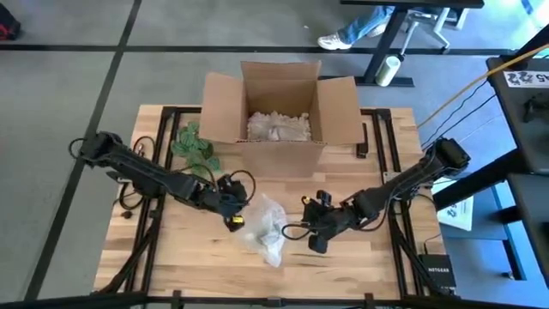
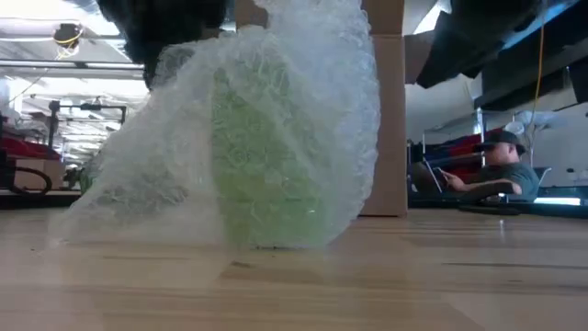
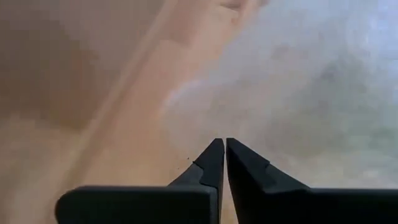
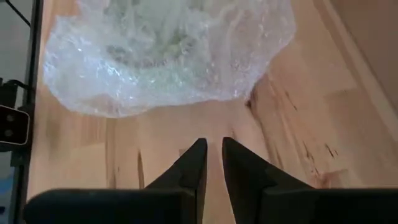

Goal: Wrap mug
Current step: Wrap the green mug in bubble wrap

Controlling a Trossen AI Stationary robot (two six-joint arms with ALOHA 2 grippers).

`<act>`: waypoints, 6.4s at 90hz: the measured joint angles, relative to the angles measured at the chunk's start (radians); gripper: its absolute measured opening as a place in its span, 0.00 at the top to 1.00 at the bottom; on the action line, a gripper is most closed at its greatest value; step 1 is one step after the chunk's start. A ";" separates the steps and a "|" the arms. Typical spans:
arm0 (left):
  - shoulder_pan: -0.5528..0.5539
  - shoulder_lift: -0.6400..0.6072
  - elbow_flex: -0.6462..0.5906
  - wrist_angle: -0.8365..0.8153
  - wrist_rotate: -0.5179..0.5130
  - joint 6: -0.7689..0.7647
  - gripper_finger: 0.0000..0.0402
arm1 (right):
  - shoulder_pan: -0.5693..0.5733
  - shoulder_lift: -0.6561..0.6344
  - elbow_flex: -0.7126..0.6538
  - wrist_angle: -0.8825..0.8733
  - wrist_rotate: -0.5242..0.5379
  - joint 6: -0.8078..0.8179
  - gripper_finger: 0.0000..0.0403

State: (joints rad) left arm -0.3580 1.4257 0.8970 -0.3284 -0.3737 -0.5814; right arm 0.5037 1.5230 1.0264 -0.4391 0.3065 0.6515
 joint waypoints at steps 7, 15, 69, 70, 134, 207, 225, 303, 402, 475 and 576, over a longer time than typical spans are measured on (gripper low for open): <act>0.000 0.004 -0.019 0.107 0.045 0.030 1.00 | 0.000 0.000 0.000 0.004 0.000 0.000 0.91; -0.004 0.005 -0.021 0.170 0.070 0.048 1.00 | 0.000 0.000 0.000 0.018 0.000 0.000 0.91; -0.022 0.012 -0.021 0.212 0.109 0.017 1.00 | 0.049 0.205 -0.172 0.676 -0.239 0.100 0.91; -0.022 0.012 -0.021 0.212 0.109 0.017 1.00 | 0.050 0.213 -0.172 0.691 -0.239 0.101 0.91; -0.069 0.122 -0.006 0.430 0.148 0.009 1.00 | 0.031 0.408 -0.167 1.045 -0.115 0.047 0.91; 0.014 0.465 0.471 -0.181 0.345 0.032 1.00 | 0.006 0.408 -0.167 1.036 -0.096 -0.009 0.91; 0.027 0.529 0.478 -0.181 0.411 0.018 1.00 | 0.006 0.407 -0.167 1.042 -0.093 -0.029 0.91; -0.006 0.547 0.717 -0.482 0.345 0.001 1.00 | 0.082 0.116 -0.168 0.602 0.018 -0.082 0.91; -0.039 0.541 0.997 -0.662 0.110 0.099 1.00 | 0.086 0.117 -0.168 0.507 -0.004 -0.084 0.91; -0.002 0.739 0.946 -0.622 0.365 0.122 1.00 | 0.085 0.118 -0.168 0.498 -0.002 -0.083 0.91; 0.052 0.734 0.844 -0.552 0.269 0.278 1.00 | 0.232 0.088 0.224 -0.090 0.137 -0.120 0.91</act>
State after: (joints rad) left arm -0.3064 2.1601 1.7412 -0.8800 -0.1046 -0.3038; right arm 0.7358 1.6108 1.2507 -0.5291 0.4431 0.5317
